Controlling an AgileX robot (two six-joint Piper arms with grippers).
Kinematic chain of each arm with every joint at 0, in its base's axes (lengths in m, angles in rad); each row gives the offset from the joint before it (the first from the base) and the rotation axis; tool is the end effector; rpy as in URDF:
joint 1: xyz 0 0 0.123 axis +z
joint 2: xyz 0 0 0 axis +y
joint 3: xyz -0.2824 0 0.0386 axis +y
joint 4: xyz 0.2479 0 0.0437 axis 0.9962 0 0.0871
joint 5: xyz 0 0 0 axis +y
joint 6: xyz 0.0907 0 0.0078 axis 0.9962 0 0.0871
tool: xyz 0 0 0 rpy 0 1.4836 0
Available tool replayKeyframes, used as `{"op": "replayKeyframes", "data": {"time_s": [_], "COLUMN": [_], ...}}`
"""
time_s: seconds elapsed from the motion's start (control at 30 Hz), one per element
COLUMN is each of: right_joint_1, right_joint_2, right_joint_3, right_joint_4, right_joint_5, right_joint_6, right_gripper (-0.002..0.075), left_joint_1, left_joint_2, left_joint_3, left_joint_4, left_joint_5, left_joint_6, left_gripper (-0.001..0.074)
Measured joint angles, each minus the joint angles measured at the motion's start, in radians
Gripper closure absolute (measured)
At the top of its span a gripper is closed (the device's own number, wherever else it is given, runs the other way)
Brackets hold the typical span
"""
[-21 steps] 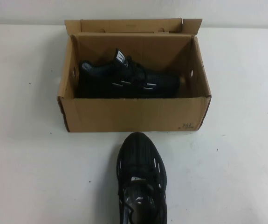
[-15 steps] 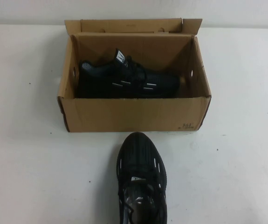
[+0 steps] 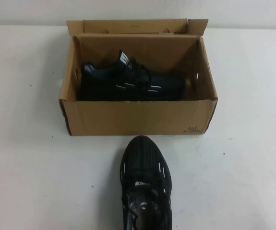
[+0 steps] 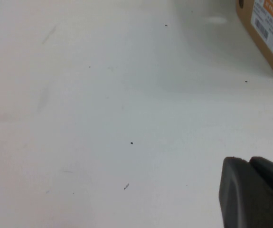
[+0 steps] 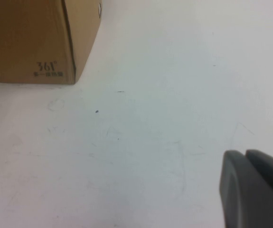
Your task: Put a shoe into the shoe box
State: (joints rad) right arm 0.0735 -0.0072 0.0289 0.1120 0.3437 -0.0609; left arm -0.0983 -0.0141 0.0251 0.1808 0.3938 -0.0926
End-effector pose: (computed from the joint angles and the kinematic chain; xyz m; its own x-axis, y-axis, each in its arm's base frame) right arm 0.0532 0.0074 0.1729 -0.2766 0.0243 -0.9607 -0.0973 0.9938 0.0532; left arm 0.0522 0.0012 0.1706 -0.3020 0.1045 -0.9476 0.0552 0.9942 0.0921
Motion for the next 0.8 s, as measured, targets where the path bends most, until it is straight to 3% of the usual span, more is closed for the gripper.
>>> {"op": "replayKeyframes", "data": {"time_s": [0.6,0.8], "right_joint_1": [0.0,0.0], "right_joint_2": [0.0,0.0], "right_joint_3": [0.0,0.0], "right_joint_4": [0.0,0.0], "right_joint_5": [0.0,-0.148], "right_joint_6": [0.0,0.0], "right_gripper": [0.0743,0.0743], "left_joint_1": [0.0,0.0], "left_joint_2": [0.0,0.0], "left_joint_3": [0.0,0.0], "left_joint_4": [0.0,0.0], "left_joint_5": [-0.02,-0.146], "left_joint_6": [0.0,0.0], "left_gripper": [0.0738,0.0738]}}
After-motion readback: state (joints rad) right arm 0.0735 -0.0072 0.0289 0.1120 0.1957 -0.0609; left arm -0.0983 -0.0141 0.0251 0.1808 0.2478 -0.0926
